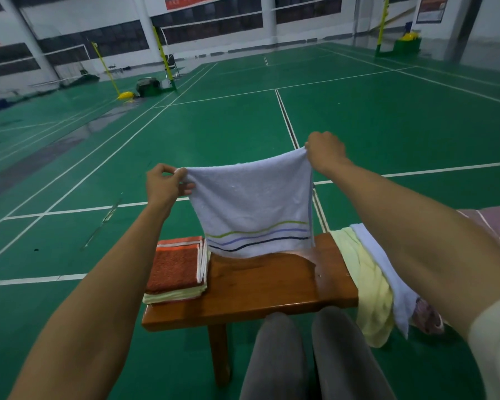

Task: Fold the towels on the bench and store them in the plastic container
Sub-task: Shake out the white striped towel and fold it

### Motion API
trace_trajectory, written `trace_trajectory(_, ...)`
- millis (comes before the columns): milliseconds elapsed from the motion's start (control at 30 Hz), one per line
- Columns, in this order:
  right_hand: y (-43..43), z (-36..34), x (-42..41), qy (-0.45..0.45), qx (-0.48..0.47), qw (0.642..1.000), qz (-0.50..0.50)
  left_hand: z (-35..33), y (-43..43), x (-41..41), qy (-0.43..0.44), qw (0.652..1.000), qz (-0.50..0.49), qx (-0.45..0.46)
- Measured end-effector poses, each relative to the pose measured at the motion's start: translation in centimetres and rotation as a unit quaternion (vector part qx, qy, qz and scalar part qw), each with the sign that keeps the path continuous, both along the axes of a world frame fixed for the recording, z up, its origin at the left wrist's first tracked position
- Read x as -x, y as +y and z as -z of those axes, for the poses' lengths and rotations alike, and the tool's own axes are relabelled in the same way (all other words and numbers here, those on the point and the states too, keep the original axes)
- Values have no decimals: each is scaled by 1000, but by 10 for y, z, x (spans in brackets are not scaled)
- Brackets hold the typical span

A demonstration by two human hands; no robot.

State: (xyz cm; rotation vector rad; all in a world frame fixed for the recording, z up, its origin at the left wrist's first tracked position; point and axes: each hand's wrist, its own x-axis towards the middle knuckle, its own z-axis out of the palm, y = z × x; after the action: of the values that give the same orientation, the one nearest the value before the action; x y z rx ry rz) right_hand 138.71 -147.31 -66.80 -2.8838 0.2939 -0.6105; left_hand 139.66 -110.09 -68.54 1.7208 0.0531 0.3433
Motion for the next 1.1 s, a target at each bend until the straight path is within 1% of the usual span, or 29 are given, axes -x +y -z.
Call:
trace_trajectory(67, 0, 1, 1, 14, -30, 999, 25, 3, -3, -2, 6, 1000, 1, 5)
trace_trajectory(100, -2, 2, 1, 17, -69, 997, 38, 5, -4, -4, 8, 1000, 5, 6)
trace_trajectory(167, -2, 5, -2, 26, -184, 981, 55, 10, -5, -8, 10, 1000, 7, 6)
trace_trajectory(200, -2, 7, -3, 32, -262, 963, 53, 11, -5, -11, 10, 1000, 5, 6)
trace_trajectory(267, 1, 9, -2, 49, -444, 894, 34, 12, -8, -12, 9, 1000, 2, 7)
trace_trajectory(300, 2, 10, 0, 54, -500, 864, 12, 12, -9, -12, 9, 1000, 0, 7)
trace_trajectory(333, 2, 10, 1, 55, -531, 846, -11, 12, -10, -13, 8, 1000, -2, 4)
trace_trajectory(367, 0, 11, 2, 53, -547, 835, -36, 11, -10, -13, 6, 1000, -4, -2)
trace_trajectory(433, -4, 14, 3, 53, -556, 826, -78, 9, -9, -13, 3, 1000, -6, -18)
trace_trajectory(467, -6, 14, 2, 53, -543, 834, -84, 9, -8, -14, 2, 1000, -8, -23)
trace_trajectory(533, -8, 16, -1, 54, -498, 864, -59, 9, -5, -15, -5, 999, -17, -29)
trace_trajectory(667, -10, 19, -6, 31, -387, 921, 37, 15, 1, -19, -8, 999, -29, -42)
trace_trajectory(733, -7, 20, -9, 1, -352, 934, 64, 20, -1, -22, 0, 999, -24, -29)
trace_trajectory(867, 1, 20, -18, -22, -390, 916, 89, 28, -14, -32, 18, 999, -36, 28)
trace_trajectory(933, 1, 17, -22, -21, -430, 897, 94, 33, -18, -40, 24, 998, -35, 53)
trace_trajectory(1033, -4, 17, -22, -33, -502, 859, 97, 38, -24, -50, 28, 996, -33, 72)
trace_trajectory(1100, -8, 17, -17, -52, -523, 847, 83, 41, -28, -54, 28, 996, -30, 78)
